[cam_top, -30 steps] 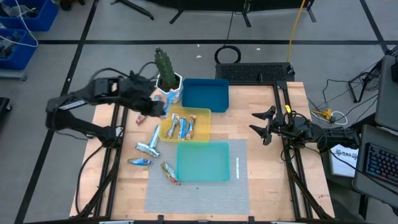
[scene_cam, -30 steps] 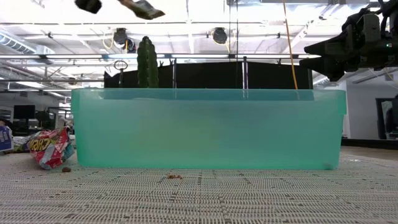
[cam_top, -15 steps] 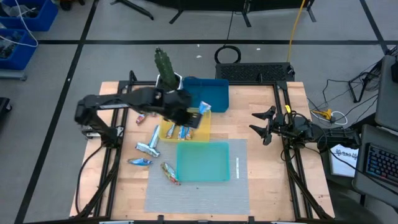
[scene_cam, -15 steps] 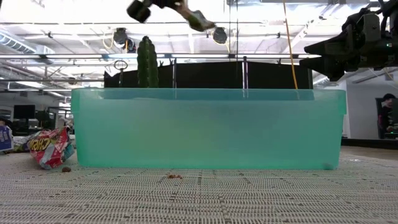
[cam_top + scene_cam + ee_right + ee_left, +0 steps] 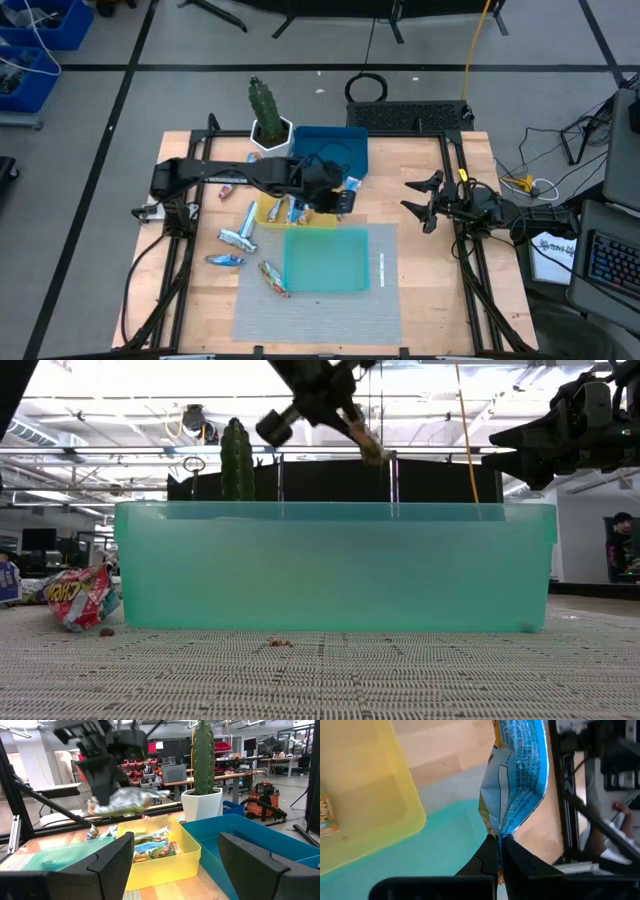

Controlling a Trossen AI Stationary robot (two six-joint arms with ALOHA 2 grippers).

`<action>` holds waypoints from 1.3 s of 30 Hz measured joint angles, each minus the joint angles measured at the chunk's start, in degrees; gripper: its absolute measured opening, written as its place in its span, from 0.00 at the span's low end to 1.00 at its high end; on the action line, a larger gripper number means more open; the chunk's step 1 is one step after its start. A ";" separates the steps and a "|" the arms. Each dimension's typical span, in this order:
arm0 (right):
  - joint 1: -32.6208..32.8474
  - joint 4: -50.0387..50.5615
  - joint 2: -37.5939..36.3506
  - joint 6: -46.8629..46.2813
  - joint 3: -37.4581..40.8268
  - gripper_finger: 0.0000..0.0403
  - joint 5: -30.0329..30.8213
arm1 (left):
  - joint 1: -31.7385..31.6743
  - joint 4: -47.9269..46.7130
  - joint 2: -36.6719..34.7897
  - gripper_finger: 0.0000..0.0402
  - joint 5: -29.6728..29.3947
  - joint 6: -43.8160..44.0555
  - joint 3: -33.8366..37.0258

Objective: Pick and place Granola Bars by type
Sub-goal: Put the yellow granola bar into the yellow bin

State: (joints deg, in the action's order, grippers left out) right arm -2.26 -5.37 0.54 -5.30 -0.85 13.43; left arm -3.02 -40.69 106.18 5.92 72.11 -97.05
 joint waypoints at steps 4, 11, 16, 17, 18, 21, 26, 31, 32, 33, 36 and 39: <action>0.00 -0.02 0.00 0.00 -0.01 0.69 0.00 | -0.75 4.09 0.78 0.02 -1.20 2.75 3.42; -0.01 -0.10 0.01 0.00 0.00 0.69 0.00 | -1.91 11.39 0.78 0.02 -0.99 6.55 12.76; 0.00 -0.04 0.00 0.00 -0.01 0.69 0.00 | -3.20 11.71 0.74 0.02 -1.54 6.47 17.16; 0.00 -0.04 0.00 0.01 0.01 0.69 0.00 | -3.41 11.70 0.74 0.02 -1.58 6.36 17.77; 0.00 -0.04 0.00 0.00 0.01 0.69 0.00 | -3.58 11.75 0.74 0.02 -1.54 6.21 18.25; 0.00 -0.04 0.00 0.00 -0.01 0.69 0.00 | -3.96 12.23 0.70 0.02 -1.57 6.26 19.86; 0.00 -0.03 0.00 0.00 0.01 0.69 0.00 | -4.03 13.73 0.71 0.02 -3.09 8.12 22.81; 0.00 -0.02 0.00 0.00 0.00 0.69 0.00 | -4.10 13.54 0.70 0.02 -3.66 7.99 23.87; 0.00 -0.02 0.00 0.00 -0.01 0.69 0.00 | -4.10 13.67 0.70 0.02 -3.84 8.03 24.12; 0.00 -0.02 0.00 0.00 -0.01 0.69 0.00 | -4.10 13.68 0.69 0.02 -4.00 8.05 24.44; -0.02 -0.02 0.00 0.00 -0.01 0.69 0.00 | -4.10 13.56 0.71 0.02 -3.97 8.07 25.53; -0.02 -0.02 0.00 0.00 0.01 0.69 0.00 | -4.10 13.96 0.70 0.02 -3.37 8.06 26.45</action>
State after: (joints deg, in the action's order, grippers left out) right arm -2.28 -5.39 0.54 -5.30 -0.84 13.43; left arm -7.11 -26.74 106.88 2.55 80.17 -70.59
